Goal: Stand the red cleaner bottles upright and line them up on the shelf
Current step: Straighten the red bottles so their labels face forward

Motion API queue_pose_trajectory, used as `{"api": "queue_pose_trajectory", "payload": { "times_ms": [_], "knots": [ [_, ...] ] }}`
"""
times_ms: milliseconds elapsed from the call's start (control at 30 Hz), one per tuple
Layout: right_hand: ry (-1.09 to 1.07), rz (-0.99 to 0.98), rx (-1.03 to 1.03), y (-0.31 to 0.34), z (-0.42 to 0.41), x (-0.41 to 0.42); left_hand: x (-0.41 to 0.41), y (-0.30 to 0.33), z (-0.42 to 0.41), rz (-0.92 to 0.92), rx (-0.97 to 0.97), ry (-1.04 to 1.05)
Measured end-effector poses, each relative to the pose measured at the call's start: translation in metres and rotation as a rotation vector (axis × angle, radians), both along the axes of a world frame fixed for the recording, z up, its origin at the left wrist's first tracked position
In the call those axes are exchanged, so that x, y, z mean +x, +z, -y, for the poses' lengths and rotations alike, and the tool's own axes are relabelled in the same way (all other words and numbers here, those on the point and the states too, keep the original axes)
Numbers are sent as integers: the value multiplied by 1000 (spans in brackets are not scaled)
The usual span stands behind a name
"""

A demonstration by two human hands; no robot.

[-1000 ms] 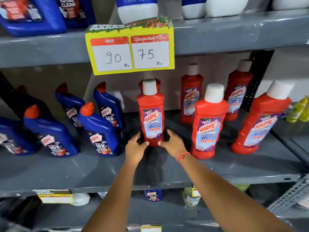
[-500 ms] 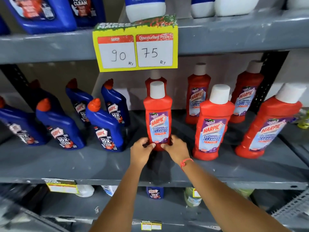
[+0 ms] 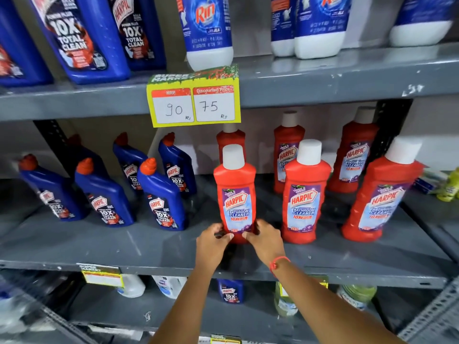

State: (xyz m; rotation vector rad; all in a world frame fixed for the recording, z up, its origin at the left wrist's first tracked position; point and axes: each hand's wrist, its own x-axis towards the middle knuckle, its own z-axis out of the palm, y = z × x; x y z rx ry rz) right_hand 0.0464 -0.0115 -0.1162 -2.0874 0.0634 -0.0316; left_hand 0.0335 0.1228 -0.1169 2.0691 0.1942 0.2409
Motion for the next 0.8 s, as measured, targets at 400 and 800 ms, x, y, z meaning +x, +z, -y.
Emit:
{"api": "queue_pose_trajectory", "payload": {
  "times_ms": [400, 800],
  "knots": [
    [-26, 18, 10, -2, 9, 3, 2, 0, 10, 2, 20, 4],
    [-24, 9, 47, -6, 2, 3, 3, -3, 3, -27, 27, 6]
  ]
}}
